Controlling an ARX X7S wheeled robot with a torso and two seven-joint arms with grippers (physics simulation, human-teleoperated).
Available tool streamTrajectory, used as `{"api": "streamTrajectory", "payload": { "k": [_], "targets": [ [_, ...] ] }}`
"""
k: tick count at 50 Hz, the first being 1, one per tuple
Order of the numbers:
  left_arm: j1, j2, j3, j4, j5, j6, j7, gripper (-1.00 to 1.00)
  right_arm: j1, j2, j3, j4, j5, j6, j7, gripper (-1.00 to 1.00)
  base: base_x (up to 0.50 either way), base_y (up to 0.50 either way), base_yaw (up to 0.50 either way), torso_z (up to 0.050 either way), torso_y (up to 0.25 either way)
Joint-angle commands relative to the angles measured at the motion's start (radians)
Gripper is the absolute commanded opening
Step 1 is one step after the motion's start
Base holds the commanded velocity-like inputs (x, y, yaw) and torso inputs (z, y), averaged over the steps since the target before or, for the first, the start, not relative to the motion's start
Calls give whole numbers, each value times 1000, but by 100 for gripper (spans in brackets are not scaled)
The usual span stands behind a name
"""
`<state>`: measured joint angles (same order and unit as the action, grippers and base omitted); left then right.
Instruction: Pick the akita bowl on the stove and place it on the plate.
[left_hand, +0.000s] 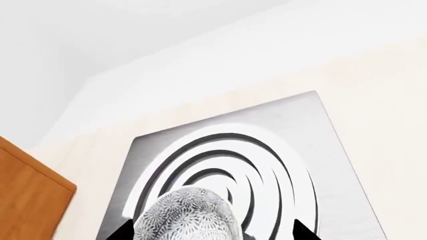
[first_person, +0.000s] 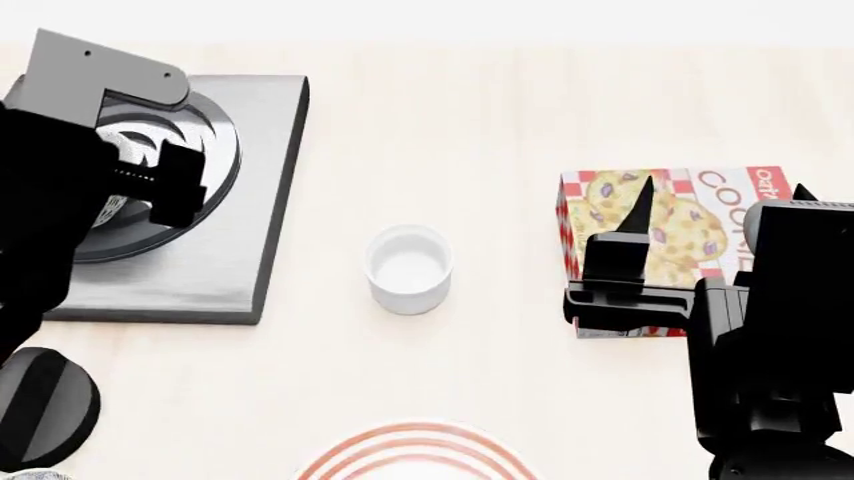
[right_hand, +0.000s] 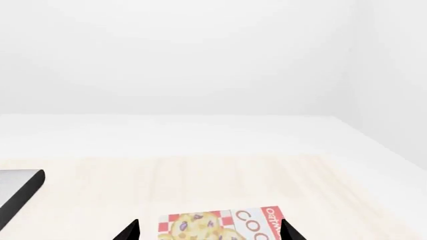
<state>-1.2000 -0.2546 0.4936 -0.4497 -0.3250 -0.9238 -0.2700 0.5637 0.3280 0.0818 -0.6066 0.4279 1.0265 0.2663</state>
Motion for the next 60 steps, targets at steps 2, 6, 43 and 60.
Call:
{"api": "streamTrajectory", "payload": {
  "k": [2,6,43,60],
  "targets": [
    [10,-7,-4,-16,0,4,-9,100,-2,2,0,3,4,-4,3,100,0,0,0,0,0],
    [13,-8,-5,-27,0,9,-9,100,-2,3,-1,4,5,-6,4,100,0,0,0,0,0],
    [51,-32,22,-38,6,11,-6,100,-3,10,-7,4,18,-9,15,100,0,0,0,0,0],
    [66,-41,30,-36,5,9,-4,100,-2,15,-9,2,24,-8,20,100,0,0,0,0,0]
  ]
}}
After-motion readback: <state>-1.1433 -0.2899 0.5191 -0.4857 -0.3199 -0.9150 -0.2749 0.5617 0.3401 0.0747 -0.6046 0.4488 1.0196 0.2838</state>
